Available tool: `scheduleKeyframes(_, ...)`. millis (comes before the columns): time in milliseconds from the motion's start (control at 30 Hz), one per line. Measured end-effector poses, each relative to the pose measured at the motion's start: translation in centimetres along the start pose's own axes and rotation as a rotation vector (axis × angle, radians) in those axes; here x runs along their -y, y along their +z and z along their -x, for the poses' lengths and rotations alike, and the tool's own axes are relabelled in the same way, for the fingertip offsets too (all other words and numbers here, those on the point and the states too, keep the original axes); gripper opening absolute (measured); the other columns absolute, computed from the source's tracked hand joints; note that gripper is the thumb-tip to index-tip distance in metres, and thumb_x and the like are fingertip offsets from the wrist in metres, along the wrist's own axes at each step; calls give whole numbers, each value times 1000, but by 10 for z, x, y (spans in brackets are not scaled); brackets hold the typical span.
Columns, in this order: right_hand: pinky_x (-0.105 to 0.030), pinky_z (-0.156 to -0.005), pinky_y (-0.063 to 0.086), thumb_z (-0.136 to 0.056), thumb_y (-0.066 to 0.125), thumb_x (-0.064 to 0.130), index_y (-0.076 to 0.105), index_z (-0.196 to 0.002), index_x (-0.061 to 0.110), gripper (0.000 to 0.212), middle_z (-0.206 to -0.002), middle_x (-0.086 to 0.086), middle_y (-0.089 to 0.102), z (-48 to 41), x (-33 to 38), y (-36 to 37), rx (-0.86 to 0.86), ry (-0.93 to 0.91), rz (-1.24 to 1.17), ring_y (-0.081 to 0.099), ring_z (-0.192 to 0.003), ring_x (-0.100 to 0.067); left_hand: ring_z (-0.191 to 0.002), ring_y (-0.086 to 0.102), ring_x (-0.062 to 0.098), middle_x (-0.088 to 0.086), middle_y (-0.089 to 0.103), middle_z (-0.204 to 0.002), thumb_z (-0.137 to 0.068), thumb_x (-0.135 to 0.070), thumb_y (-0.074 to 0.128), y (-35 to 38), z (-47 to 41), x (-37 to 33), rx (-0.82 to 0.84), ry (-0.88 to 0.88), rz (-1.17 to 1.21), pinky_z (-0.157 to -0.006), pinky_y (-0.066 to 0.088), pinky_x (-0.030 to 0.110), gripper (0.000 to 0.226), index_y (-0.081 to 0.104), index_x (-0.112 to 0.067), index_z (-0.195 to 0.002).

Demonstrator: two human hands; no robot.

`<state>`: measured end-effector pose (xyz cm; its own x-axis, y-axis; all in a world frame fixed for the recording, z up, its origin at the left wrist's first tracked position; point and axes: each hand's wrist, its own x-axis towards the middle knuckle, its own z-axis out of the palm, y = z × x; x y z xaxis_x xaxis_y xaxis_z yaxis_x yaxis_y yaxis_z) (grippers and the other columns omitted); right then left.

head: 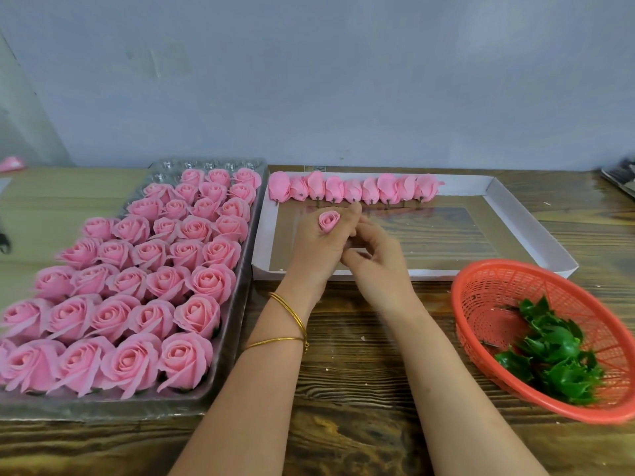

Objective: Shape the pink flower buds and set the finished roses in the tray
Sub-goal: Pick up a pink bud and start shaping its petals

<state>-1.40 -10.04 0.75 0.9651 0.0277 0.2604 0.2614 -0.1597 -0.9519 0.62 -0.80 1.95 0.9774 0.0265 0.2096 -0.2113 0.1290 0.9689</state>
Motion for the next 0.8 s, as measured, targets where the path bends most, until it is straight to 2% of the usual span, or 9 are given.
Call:
scheduleKeyframes(133,-54,-92,50,-76,49,16,63,-94,8,24,-98,-15,66,0,3,-3,-94,60,-61,62,-95,-29,-60,56,1,-6,59,-59,-96,-21,59,2,3,-3,-9,88,-114,-56,46,12,29,63,-8,-69)
scheduleKeyframes(200,-47,-88,51,-80,53,25,60,-87,13,15,-91,-9,62,0,6,-4,-137,41,-85,59,-87,-21,-57,51,1,4,58,-59,-96,-21,59,2,0,-1,-29,139,-191,-52,41,9,32,62,-2,-70)
scheduleKeyframes(233,-44,-86,50,-82,55,34,59,-87,15,20,-92,-8,61,0,7,-4,-153,35,-82,57,-86,-18,-57,49,2,12,57,-61,-96,-21,58,1,-1,1,-23,165,-248,-52,40,10,35,61,1,-69)
scheduleKeyframes(267,-40,-85,50,-82,57,44,59,-90,16,29,-96,-9,61,1,9,-4,-159,35,-68,57,-87,-17,-55,48,2,11,54,-58,-96,-22,58,1,-3,3,-6,182,-312,-52,39,10,37,58,-2,-65)
scheduleKeyframes(333,-39,-88,51,-79,59,54,59,-94,16,41,-106,-14,60,3,9,-4,-154,48,-37,58,-94,-21,-51,44,1,-6,47,-50,-96,-23,57,2,-6,8,32,176,-410,-51,36,11,42,48,-18,-56)
scheduleKeyframes(467,-42,-91,52,-77,62,45,60,-97,17,34,-110,-12,59,3,10,-4,-148,79,16,58,-102,-21,-55,48,-1,-17,51,-52,-93,-24,63,4,-4,15,68,138,-404,-55,40,15,42,46,-29,-55)
scheduleKeyframes(567,-44,-91,51,-74,65,41,61,-98,16,34,-110,-14,60,2,11,-4,-159,102,26,59,-102,-24,-58,47,7,-7,50,-57,-93,-25,63,4,-3,14,86,127,-414,-58,42,28,39,50,-14,-57)
scheduleKeyframes(667,-49,-91,50,-72,65,41,62,-98,14,37,-108,-15,62,0,13,-4,-162,110,49,60,-101,-26,-57,43,6,-1,48,-58,-93,-25,63,4,-1,10,98,120,-417,-55,38,23,40,50,-5,-61)
scheduleKeyframes(800,-51,-91,50,-72,65,41,62,-98,14,38,-107,-15,64,0,14,-4,-157,114,58,61,-102,-27,-53,47,0,-10,49,-51,-94,-26,61,5,1,10,92,112,-436,-53,38,14,40,50,-21,-56)
